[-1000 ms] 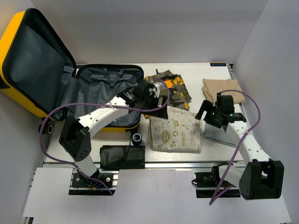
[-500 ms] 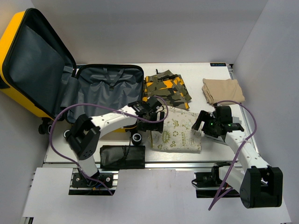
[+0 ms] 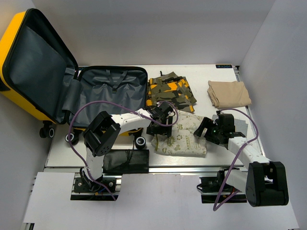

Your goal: Pack the luggage

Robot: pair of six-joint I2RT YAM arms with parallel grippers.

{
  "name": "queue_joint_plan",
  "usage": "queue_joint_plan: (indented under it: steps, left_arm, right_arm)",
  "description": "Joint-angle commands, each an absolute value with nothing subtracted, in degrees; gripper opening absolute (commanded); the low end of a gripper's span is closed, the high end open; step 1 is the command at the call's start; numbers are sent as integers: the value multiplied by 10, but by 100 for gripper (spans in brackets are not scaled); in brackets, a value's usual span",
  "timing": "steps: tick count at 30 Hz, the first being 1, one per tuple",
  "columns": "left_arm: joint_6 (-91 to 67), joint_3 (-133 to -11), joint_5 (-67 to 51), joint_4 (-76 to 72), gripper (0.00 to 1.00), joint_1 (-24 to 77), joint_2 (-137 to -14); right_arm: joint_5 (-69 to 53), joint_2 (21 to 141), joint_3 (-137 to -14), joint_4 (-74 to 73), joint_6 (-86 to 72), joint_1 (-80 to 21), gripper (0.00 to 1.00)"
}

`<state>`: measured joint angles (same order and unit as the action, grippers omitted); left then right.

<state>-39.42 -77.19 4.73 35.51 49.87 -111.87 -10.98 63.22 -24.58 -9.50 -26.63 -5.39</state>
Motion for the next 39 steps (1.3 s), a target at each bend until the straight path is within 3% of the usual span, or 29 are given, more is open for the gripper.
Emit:
queue_joint_plan:
  steps: [1, 2, 7, 8, 9, 11, 16, 21, 26, 32, 35, 39]
  left_arm:
    - [-386, -747, 29, 323, 82, 500, -1131]
    - [-380, -745, 19, 317, 77, 500, -1129]
    - [-340, -744, -34, 275, 39, 512, -1109]
    - [-324, -747, -39, 273, 26, 512, -1105]
    - [-317, -752, -38, 270, 18, 518, -1094]
    - [-296, -766, -27, 265, 0, 524, -1079]
    - [-266, -782, -35, 237, 0, 529, -1011]
    - [-231, -853, -13, 248, 0, 529, -962]
    - [-216, -917, 104, 281, 0, 516, -917]
    - [-190, -1050, 278, 386, 0, 493, -946]
    - [-195, -1108, 361, 436, 0, 449, -976]
    - [-181, -1099, 358, 417, 0, 362, -966]
  right_arm:
    - [-107, 656, -232, -62, -262, -58, 88]
    - [-110, 661, -230, -57, -259, -58, 86]
    - [-155, 667, -232, -39, -251, -67, 52]
    - [-162, 664, -236, -40, -250, -69, 45]
    - [-170, 660, -244, -54, -247, -71, 20]
    - [-170, 631, -256, -71, -243, -78, 0]
    - [-168, 537, -308, -120, -241, -83, 0]
    - [-222, 517, -393, -136, -231, -106, 0]
    - [-213, 540, -508, -128, -229, -128, 0]
    - [-201, 662, -635, -69, -252, -193, 0]
    - [-185, 787, -740, -72, -265, -239, 0]
    - [-146, 930, -900, -110, -256, -299, 0]
